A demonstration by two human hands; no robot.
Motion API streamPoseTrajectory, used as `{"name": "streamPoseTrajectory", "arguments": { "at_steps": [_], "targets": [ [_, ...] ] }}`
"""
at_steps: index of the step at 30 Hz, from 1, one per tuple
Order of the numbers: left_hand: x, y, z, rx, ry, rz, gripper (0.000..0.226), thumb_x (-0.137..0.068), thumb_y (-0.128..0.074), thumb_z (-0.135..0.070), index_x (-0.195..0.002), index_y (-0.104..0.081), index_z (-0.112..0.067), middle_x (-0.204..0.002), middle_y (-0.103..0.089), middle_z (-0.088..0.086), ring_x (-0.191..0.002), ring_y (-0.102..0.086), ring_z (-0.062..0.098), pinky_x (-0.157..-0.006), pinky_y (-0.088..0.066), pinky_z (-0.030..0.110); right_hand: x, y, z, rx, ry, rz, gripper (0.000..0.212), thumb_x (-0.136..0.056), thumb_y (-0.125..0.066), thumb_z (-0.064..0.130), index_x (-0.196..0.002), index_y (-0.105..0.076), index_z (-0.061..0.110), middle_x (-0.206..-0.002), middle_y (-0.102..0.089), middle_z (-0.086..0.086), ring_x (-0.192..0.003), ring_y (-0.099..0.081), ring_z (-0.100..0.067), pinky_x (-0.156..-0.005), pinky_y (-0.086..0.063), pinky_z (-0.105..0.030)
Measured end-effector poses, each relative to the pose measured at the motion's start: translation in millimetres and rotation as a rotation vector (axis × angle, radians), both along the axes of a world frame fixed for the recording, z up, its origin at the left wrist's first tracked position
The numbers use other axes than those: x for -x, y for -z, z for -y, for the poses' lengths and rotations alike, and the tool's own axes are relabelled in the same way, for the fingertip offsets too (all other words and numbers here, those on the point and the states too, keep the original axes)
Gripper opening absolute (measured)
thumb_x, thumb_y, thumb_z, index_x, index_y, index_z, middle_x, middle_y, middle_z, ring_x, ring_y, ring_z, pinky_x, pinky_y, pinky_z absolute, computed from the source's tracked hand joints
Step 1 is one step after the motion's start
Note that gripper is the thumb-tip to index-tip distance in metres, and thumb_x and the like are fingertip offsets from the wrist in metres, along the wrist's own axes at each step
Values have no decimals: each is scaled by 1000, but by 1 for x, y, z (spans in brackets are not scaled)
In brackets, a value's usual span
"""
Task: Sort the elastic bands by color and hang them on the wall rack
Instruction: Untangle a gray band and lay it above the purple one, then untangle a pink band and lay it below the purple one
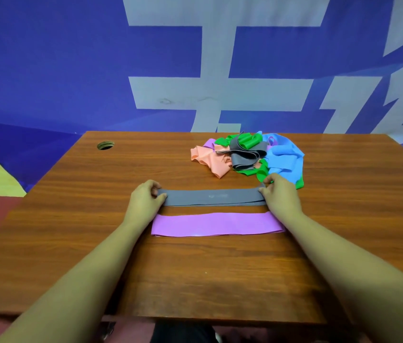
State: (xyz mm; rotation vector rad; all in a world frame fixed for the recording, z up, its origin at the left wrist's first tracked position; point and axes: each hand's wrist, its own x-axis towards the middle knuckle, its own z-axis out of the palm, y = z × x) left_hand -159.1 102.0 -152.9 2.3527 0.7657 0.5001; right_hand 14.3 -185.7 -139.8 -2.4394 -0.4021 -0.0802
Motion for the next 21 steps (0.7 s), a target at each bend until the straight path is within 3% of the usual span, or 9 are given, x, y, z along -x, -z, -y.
{"name": "streamPoseTrajectory", "arguments": {
  "at_steps": [5, 11, 16, 21],
  "targets": [
    [-1, -2, -7, -180, 110, -67, 34, -87, -68, -25, -119, -62, -18, -116, -51, 3, -113, -48, 22, -101, -38, 33, 0, -5, 1, 290, -115, 107, 34, -87, -62, 23, -120, -60, 11, -112, -57, -14, -109, -54, -33, -88, -48, -41],
    [-5, -9, -3, -187, 463, -179, 48, -81, -71, -46, -126, -60, -31, -122, -56, -12, -114, -50, 10, -102, -40, 42, 11, -29, -19, 319, -492, 24, 53, -86, -68, 33, -137, -52, 25, -138, -54, 3, -123, -52, -15, -103, -44, -32],
    [-5, -10, -6, -247, 484, -163, 34, -87, -68, -42, -120, -63, -38, -119, -55, -14, -117, -49, 9, -103, -32, 37, 13, -27, -23, 376, -560, 12, 44, -86, -69, 30, -129, -59, 26, -129, -61, 6, -114, -56, -14, -98, -47, -33],
    [-6, -10, -5, -307, 480, -218, 38, -84, -61, -55, -120, -61, -41, -118, -51, -14, -119, -42, 7, -101, -25, 34, 15, -24, -18, 376, -577, 69, 38, -88, -65, 34, -125, -61, 24, -123, -63, 6, -108, -57, -13, -95, -49, -32]
  ]
}}
